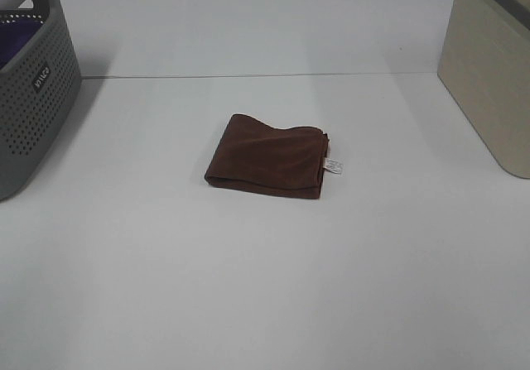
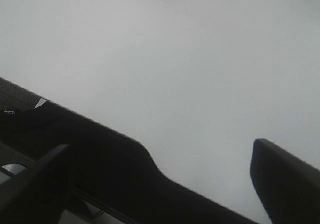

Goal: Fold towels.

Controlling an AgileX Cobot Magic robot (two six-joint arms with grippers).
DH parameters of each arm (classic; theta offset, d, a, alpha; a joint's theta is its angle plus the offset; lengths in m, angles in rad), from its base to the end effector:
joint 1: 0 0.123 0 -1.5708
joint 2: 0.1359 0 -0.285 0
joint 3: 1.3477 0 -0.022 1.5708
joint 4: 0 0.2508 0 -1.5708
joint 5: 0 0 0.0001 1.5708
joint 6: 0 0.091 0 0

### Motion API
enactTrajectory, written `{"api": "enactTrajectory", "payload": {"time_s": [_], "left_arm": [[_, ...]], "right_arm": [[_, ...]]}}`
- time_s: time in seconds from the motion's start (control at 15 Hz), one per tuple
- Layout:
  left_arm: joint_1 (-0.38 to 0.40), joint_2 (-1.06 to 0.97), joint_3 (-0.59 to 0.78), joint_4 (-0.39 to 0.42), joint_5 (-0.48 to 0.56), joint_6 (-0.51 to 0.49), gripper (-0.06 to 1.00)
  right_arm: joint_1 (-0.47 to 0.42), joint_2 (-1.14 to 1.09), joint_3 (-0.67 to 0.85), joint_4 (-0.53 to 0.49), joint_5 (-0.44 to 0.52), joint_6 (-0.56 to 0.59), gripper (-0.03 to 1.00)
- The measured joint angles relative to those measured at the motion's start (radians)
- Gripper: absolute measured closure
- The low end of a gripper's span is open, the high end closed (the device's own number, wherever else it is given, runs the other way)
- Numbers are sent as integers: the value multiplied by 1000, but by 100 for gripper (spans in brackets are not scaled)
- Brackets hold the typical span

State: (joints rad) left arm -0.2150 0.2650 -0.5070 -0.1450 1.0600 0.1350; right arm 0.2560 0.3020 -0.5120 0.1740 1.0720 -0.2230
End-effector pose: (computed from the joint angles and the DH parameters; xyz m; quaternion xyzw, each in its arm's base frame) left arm 0.0320 -0.0187 0.2761 0.1521 0.8979 -0.0883 0.4035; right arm 0.0351 0.0235 0.2758 -0.2094 0.8942 0.0928 0.3846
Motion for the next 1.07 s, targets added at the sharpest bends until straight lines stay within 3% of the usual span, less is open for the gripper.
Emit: {"api": "enactTrajectory", "payload": {"time_s": [0.4, 0.6, 0.67, 0.73, 0.87, 1.07], "left_arm": [[0, -4, 0, 0, 0, 0, 19], [11, -7, 0, -1, 0, 0, 19], [68, -11, 0, -1, -2, 0, 19], [106, -22, 0, -1, -3, 0, 19], [182, -88, 0, 1, -3, 0, 19], [236, -211, 0, 1, -3, 0, 19]], "right_arm": [[-1, 0, 0, 0, 0, 0, 7], [-63, -2, 0, 13, 0, -1, 7], [-149, -38, 0, 15, -1, -1, 7], [-177, -68, 0, 15, -1, -1, 7], [-196, -150, 0, 20, -1, -1, 7], [-198, -255, 0, 27, -1, -1, 7]]}}
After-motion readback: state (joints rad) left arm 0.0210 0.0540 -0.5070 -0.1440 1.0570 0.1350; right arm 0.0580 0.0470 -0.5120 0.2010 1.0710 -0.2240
